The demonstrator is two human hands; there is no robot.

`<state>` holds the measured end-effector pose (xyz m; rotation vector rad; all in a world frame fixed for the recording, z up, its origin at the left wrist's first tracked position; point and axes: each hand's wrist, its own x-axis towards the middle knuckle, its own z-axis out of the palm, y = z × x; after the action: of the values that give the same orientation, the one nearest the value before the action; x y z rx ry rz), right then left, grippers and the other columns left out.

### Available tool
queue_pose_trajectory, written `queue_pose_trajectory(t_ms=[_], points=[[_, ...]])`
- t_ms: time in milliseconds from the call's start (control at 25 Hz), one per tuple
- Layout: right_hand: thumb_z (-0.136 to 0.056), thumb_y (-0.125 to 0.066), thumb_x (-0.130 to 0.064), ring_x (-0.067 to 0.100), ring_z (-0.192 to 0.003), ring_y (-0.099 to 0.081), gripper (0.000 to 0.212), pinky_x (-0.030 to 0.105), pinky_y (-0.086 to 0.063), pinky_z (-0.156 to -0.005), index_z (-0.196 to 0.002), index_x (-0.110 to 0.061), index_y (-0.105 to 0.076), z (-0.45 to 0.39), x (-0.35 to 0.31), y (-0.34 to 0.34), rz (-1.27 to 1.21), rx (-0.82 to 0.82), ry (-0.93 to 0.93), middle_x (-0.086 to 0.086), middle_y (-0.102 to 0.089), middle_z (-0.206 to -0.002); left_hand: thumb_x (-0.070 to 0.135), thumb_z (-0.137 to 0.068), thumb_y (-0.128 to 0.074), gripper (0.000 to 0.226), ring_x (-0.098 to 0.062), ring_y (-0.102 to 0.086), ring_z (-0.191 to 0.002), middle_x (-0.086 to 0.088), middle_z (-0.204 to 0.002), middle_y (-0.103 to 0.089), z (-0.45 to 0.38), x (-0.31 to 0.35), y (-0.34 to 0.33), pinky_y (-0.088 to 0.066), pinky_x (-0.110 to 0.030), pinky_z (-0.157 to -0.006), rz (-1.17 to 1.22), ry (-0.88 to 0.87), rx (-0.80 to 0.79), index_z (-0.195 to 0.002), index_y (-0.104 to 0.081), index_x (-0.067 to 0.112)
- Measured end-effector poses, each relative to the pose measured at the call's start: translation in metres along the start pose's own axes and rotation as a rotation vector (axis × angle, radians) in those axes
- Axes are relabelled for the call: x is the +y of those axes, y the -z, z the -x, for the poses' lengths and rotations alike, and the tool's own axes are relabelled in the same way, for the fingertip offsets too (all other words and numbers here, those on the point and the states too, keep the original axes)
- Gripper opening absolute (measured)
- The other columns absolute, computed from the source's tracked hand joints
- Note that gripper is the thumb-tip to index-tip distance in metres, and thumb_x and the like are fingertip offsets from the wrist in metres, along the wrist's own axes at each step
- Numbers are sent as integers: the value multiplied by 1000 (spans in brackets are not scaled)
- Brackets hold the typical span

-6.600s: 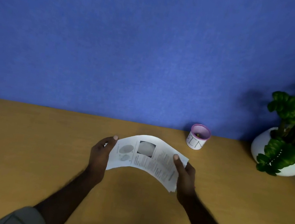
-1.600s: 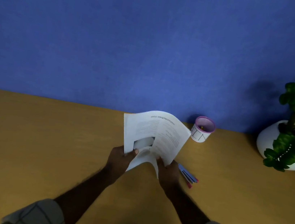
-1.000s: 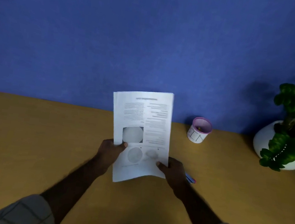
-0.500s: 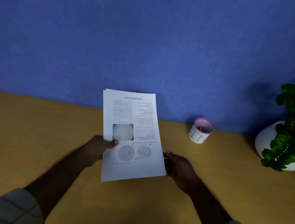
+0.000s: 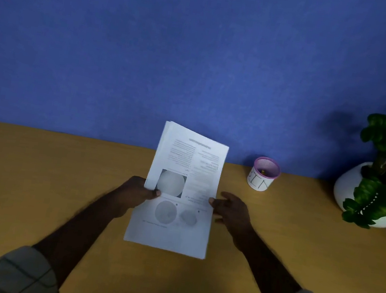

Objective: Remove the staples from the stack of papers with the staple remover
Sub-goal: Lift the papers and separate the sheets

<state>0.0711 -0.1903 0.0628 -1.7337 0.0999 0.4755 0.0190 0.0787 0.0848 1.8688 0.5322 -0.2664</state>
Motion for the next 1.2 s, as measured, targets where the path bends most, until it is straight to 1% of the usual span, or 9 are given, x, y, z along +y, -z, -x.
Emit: queue_pose_trajectory(t_ms=[80, 160, 240, 360, 520, 640, 840, 1000, 1200], points=[[-74, -82, -36, 23, -115, -57, 81, 37, -52, -87, -141, -19, -40, -2, -8, 2, 202, 257, 161, 2, -53, -139, 21, -88, -75, 21, -15, -63, -82, -10, -103, -71, -3, 7, 3, -45, -26, -63, -263, -94, 23, -104, -73, 8], [-69, -86, -37, 20, -126, -47, 91, 41, -44, -99, -143, -24, -35, -4, -23, 7, 284, 332, 345, -2, -46, -145, 23, -88, -72, 20, -19, -66, -83, -10, -101, -73, -4, 19, 5, -48, -29, -68, -518, -181, 7, -100, -74, 8], [-68, -86, -36, 13, -120, -50, 90, 40, -44, -99, -143, -25, -37, -7, -41, 16, 318, 189, 408, -7, -51, -138, 27, -88, -71, 22, -19, -66, -85, -6, -102, -74, -4, 33, 5, -49, -29, -73, -681, -244, -23, -103, -75, 11], [-77, -81, -24, 15, -95, -70, 42, 49, -58, -85, -115, -19, -65, -12, -53, 33, 349, -109, 360, -2, -72, -111, 28, -87, -71, 23, -21, -67, -90, -6, -106, -74, -6, 51, 7, -50, -30, -75, -809, -304, -54, -106, -74, 15], [-86, -71, -15, 25, -86, -74, 14, 55, -58, -82, -100, -13, -73, -11, -42, 43, 159, -122, 253, 6, -76, -102, 32, -85, -73, 20, -21, -67, -96, -1, -102, -73, -9, 59, 23, -44, -27, -73, -815, -372, 4, -102, -75, 20], [-88, -67, -9, 30, -91, -73, 13, 59, -54, -87, -99, -13, -72, -8, -32, 42, -50, -68, 207, 9, -76, -104, 34, -83, -77, 34, -18, -64, -101, 6, -109, -69, -12, 46, 36, -49, -30, -78, -608, -396, 77, -115, -68, 27], [-86, -65, 1, 30, -93, -73, 22, 47, -59, -77, -106, -8, -71, -12, -21, 45, -344, -3, 85, 14, -74, -109, 28, -78, -85, 73, -19, -64, -101, -1, -118, -65, -5, 7, 51, -51, -29, -78, 102, -107, 272, -140, -48, 17], [-87, -63, 4, 27, -92, -73, 26, 37, -61, -63, -108, -10, -68, -15, -17, 42, -602, 16, 2, 7, -76, -105, 25, -82, -76, 57, -25, -72, -100, -9, -117, -73, 6, -22, 43, -59, -38, -83, 567, -5, -2, -135, -56, 16], [-89, -62, 2, 26, -90, -74, 25, 38, -61, -61, -106, -13, -68, -17, -12, 41, -638, 24, -25, 3, -76, -103, 11, -96, -62, 25, -20, -73, -101, -7, -115, -75, 5, -17, 32, -60, -26, -73, 641, -114, 37, -120, -68, 10]])
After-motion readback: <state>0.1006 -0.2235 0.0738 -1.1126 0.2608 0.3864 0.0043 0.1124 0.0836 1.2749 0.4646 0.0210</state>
